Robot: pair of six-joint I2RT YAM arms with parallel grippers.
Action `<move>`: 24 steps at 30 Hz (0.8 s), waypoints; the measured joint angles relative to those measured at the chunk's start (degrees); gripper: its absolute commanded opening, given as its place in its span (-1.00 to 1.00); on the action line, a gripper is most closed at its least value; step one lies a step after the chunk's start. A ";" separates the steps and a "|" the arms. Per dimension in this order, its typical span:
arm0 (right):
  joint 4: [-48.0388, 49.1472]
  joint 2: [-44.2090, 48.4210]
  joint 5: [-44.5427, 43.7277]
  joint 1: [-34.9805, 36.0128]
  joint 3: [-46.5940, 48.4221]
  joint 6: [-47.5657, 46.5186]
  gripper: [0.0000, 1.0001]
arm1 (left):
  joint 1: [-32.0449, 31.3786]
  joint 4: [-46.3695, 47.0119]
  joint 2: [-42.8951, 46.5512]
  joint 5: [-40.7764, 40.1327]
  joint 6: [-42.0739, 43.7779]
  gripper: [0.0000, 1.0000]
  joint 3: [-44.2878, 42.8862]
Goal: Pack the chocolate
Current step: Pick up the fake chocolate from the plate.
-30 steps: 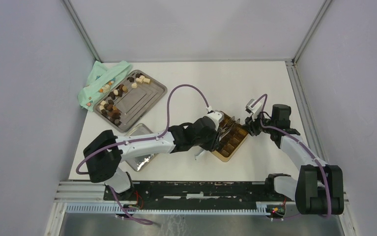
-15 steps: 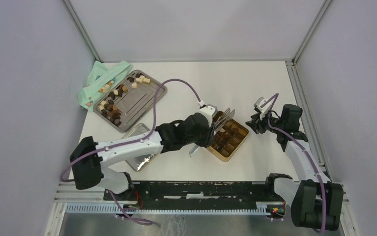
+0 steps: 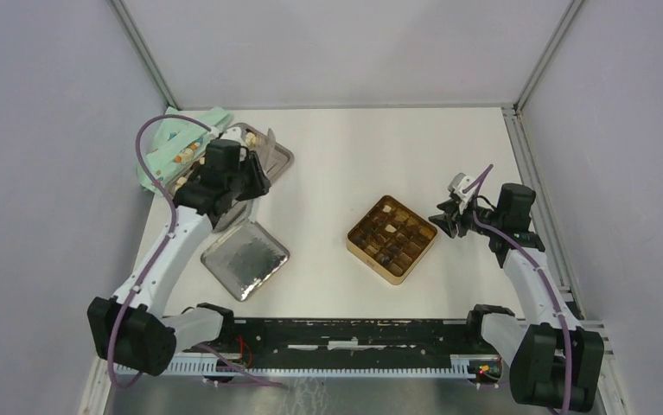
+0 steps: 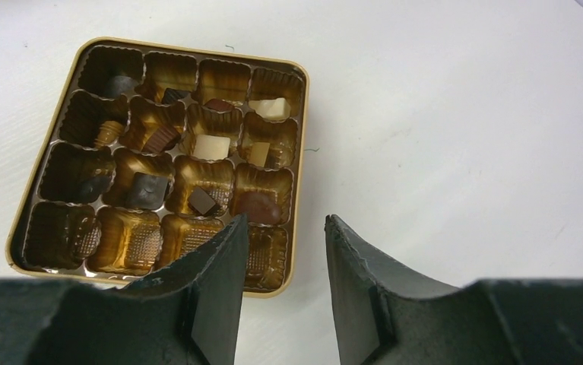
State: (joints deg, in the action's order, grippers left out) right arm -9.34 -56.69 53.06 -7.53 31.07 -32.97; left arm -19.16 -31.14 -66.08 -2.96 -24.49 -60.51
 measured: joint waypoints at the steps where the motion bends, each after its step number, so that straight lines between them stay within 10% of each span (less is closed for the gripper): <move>1: -0.28 -0.04 0.20 0.00 0.04 -0.22 -0.04 | 3.06 -1.36 -1.14 0.61 1.18 -0.14 -0.46; 12: -5.90 -5.86 1.14 -0.02 4.46 -3.85 -0.03 | 21.99 -8.46 -21.24 3.06 10.34 -0.15 -10.34; 24: -9.92 -13.70 4.31 -0.02 15.80 -3.87 0.00 | 22.12 -9.62 -32.54 2.67 14.99 -0.14 -22.69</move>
State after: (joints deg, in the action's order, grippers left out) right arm -19.27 -70.39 57.36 -7.55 46.87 -36.84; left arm 2.96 -40.75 -98.63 -0.30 -9.50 -83.20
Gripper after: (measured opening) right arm 0.494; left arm 0.435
